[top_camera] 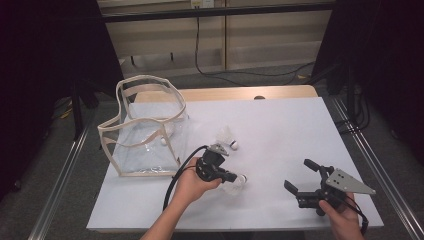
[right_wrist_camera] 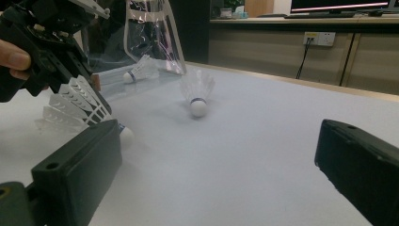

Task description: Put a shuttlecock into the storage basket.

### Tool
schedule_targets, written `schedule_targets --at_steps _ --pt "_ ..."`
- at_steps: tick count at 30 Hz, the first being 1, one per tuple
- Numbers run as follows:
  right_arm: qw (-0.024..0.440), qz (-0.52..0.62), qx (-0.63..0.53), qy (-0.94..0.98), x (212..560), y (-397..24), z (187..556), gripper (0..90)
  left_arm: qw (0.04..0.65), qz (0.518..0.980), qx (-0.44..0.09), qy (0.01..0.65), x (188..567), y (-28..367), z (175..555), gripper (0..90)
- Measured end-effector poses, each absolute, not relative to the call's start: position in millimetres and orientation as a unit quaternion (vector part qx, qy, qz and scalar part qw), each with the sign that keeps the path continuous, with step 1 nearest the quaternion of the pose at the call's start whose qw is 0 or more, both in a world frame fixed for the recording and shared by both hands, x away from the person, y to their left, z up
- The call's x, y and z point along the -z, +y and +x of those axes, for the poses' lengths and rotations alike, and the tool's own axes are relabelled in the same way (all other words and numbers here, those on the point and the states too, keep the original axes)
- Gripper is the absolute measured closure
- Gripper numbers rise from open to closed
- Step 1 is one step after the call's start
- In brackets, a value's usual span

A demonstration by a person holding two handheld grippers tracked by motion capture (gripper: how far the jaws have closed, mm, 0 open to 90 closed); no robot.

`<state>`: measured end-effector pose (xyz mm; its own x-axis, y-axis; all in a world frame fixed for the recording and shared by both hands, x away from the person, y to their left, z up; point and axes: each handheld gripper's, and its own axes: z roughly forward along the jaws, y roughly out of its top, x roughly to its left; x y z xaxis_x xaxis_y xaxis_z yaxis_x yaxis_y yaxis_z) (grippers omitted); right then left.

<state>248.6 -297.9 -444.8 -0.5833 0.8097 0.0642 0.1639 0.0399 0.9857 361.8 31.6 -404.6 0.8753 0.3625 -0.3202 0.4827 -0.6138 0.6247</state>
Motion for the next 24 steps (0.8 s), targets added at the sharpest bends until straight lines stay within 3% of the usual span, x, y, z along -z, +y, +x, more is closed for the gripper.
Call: schedule_targets --at_steps 24 --pt "0.275 0.368 -0.589 0.665 445 -298 249 0.7 0.377 0.891 0.099 0.234 380 39 364 88.9"
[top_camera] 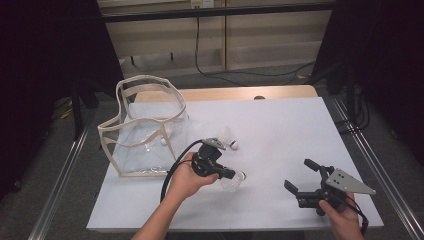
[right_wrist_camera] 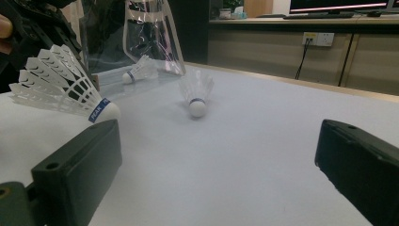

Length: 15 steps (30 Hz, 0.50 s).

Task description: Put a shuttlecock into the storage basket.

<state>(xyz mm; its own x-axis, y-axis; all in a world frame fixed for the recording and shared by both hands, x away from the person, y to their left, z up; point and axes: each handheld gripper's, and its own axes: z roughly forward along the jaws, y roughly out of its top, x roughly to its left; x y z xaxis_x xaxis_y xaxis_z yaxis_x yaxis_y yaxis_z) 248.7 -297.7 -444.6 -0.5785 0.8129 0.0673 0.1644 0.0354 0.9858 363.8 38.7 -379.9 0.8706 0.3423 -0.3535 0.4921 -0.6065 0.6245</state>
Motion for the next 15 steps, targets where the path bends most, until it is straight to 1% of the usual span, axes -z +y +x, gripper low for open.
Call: schedule_targets --at_steps 6,10,12,13,15 --pt "0.274 0.367 -0.589 0.666 445 -298 249 0.6 0.368 0.894 0.09 0.237 373 40 365 88.9" --pt "0.275 0.367 -0.589 0.665 445 -298 249 0.6 0.37 0.893 0.1 0.235 369 41 367 88.9" --pt "0.274 0.368 -0.59 0.665 445 -298 249 0.7 0.365 0.895 0.089 0.24 367 41 367 88.9" --pt "0.274 0.368 -0.59 0.665 445 -298 249 0.7 0.369 0.893 0.098 0.237 366 41 368 88.9" --pt "0.274 0.368 -0.59 0.665 445 -298 249 0.6 0.369 0.893 0.099 0.239 365 42 369 89.0"
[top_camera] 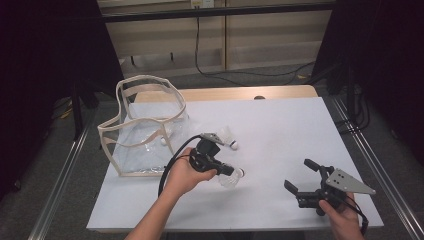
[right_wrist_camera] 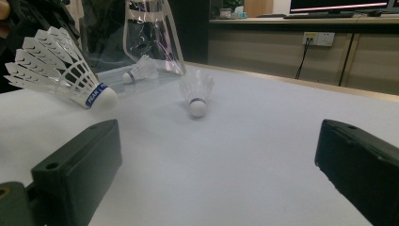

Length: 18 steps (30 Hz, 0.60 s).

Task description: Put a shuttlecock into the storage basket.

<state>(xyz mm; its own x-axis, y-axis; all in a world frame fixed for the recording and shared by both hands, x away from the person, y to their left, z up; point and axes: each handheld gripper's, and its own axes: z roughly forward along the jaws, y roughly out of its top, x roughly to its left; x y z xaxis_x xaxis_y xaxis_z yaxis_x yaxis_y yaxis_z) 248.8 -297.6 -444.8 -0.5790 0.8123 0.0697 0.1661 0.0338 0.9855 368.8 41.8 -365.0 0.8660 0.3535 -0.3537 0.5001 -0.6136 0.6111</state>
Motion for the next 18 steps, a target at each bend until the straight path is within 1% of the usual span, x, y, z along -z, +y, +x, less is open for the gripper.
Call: schedule_targets --at_steps 4,5,8,9,14,18 --pt "0.274 0.368 -0.59 0.665 445 -298 249 0.7 0.367 0.893 0.102 0.239 362 43 370 88.9" --pt "0.274 0.368 -0.59 0.665 445 -298 249 0.6 0.364 0.895 0.096 0.241 361 42 370 88.9" --pt "0.274 0.368 -0.59 0.665 445 -298 249 0.7 0.367 0.892 0.11 0.24 360 43 371 88.9" --pt "0.273 0.368 -0.589 0.665 445 -298 249 0.7 0.363 0.894 0.105 0.24 359 44 371 88.9" --pt "0.274 0.367 -0.589 0.666 445 -298 249 0.7 0.372 0.888 0.117 0.242 356 46 373 88.9" --pt "0.274 0.368 -0.59 0.665 445 -298 249 0.7 0.367 0.89 0.114 0.247 353 46 373 88.9"
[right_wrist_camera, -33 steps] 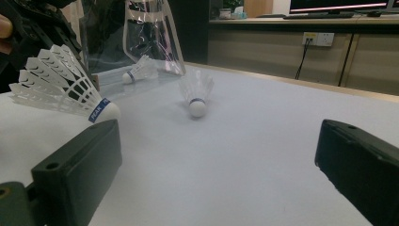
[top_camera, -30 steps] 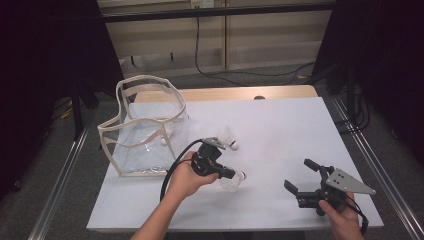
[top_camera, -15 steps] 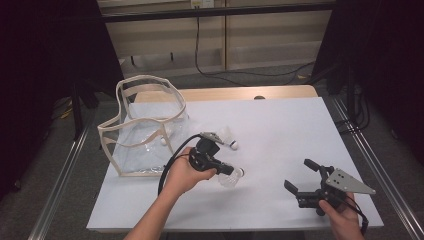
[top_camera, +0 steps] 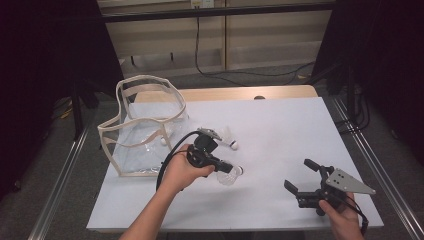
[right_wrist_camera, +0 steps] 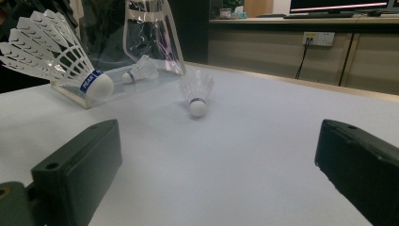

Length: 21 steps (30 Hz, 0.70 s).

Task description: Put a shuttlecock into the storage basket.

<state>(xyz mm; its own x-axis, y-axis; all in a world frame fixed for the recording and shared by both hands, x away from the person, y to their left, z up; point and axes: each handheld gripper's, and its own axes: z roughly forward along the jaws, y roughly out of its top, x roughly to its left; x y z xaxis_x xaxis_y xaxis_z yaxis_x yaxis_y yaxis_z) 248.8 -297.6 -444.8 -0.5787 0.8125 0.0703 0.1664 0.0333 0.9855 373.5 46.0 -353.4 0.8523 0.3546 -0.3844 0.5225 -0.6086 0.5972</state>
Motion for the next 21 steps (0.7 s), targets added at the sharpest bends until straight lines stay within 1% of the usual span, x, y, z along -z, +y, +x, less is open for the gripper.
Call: schedule_targets --at_steps 21 --pt "0.274 0.368 -0.59 0.665 445 -298 249 0.7 0.369 0.885 0.125 0.254 341 51 381 89.0"
